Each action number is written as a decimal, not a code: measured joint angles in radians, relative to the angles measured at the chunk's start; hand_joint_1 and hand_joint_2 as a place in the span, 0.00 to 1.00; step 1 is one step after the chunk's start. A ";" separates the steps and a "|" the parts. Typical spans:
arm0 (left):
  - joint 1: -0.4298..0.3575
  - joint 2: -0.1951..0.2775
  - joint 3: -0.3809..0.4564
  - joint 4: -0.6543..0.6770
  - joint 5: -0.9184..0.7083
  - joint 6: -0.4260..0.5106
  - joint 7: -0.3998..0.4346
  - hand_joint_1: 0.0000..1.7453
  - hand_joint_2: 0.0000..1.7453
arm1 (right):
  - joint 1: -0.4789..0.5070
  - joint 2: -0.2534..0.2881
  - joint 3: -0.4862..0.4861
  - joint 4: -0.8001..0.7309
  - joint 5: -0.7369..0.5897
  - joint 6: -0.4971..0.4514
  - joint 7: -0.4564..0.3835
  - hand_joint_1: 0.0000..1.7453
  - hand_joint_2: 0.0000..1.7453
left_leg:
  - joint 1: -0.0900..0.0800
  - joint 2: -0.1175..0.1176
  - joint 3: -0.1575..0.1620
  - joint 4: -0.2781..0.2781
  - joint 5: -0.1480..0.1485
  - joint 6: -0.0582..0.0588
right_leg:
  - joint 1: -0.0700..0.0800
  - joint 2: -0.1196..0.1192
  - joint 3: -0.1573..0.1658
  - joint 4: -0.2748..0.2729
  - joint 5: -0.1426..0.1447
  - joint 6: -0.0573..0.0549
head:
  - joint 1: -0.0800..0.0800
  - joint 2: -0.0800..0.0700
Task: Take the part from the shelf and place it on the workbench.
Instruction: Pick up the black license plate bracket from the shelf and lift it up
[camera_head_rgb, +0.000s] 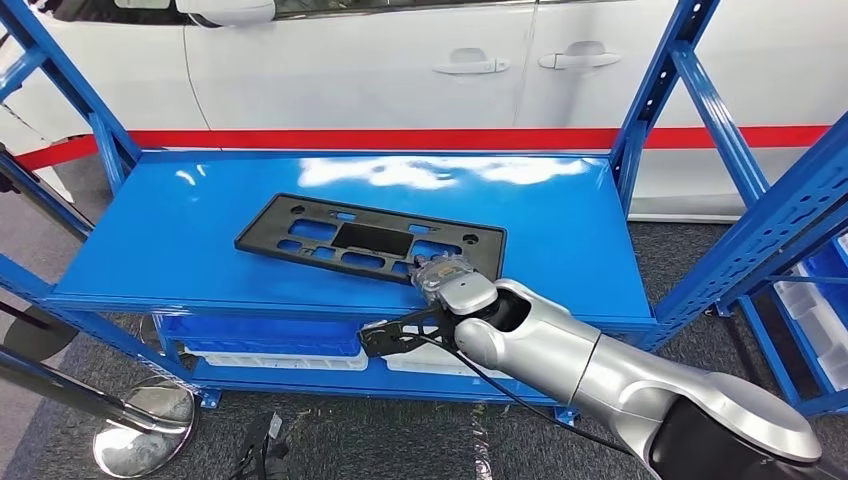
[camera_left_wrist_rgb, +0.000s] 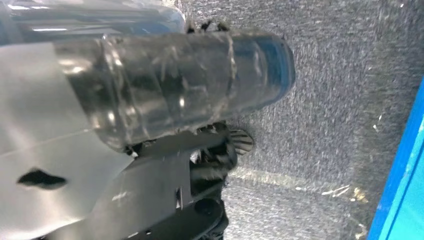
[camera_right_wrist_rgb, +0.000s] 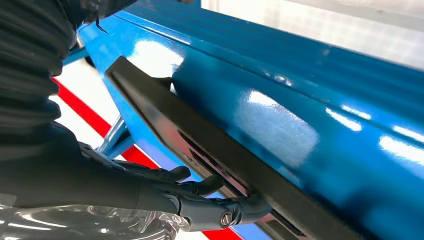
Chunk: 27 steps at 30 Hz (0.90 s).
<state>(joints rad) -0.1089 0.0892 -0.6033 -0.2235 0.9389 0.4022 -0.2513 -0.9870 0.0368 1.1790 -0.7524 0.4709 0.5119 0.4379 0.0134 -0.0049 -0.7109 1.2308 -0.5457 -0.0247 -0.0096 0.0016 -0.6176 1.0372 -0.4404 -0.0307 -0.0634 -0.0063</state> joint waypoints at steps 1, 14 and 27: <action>0.000 0.000 -0.001 0.000 0.001 -0.001 -0.007 0.00 0.00 | 0.004 0.001 0.000 0.008 -0.001 -0.019 0.001 0.00 1.00 | 0.000 0.000 -0.020 0.047 -0.015 -0.001 | 0.001 0.000 0.000 0.000 0.000 0.000 | 0.000 0.000; -0.015 -0.009 -0.020 0.000 -0.002 -0.005 -0.030 0.00 0.00 | 0.012 0.010 -0.016 0.122 0.003 -0.460 0.015 0.00 1.00 | 0.000 0.005 0.118 -0.227 0.108 0.055 | 0.005 0.002 -0.066 0.123 -0.066 0.041 | 0.007 0.000; -0.024 -0.025 -0.042 0.000 -0.025 -0.006 -0.016 0.00 0.00 | 0.001 0.021 -0.043 0.155 0.036 -0.437 0.050 0.00 1.00 | -0.002 0.003 0.099 -0.183 0.073 0.018 | -0.002 0.004 -0.014 0.009 0.001 0.017 | 0.006 0.000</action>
<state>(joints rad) -0.1328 0.0644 -0.6453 -0.2235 0.9142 0.3960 -0.2668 -0.9858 0.0578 1.1356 -0.5977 0.5071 0.0754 0.4882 0.0114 -0.0022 -0.6117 1.0483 -0.4726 -0.0068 -0.0112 0.0055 -0.6311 1.0460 -0.4392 -0.0141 -0.0577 -0.0064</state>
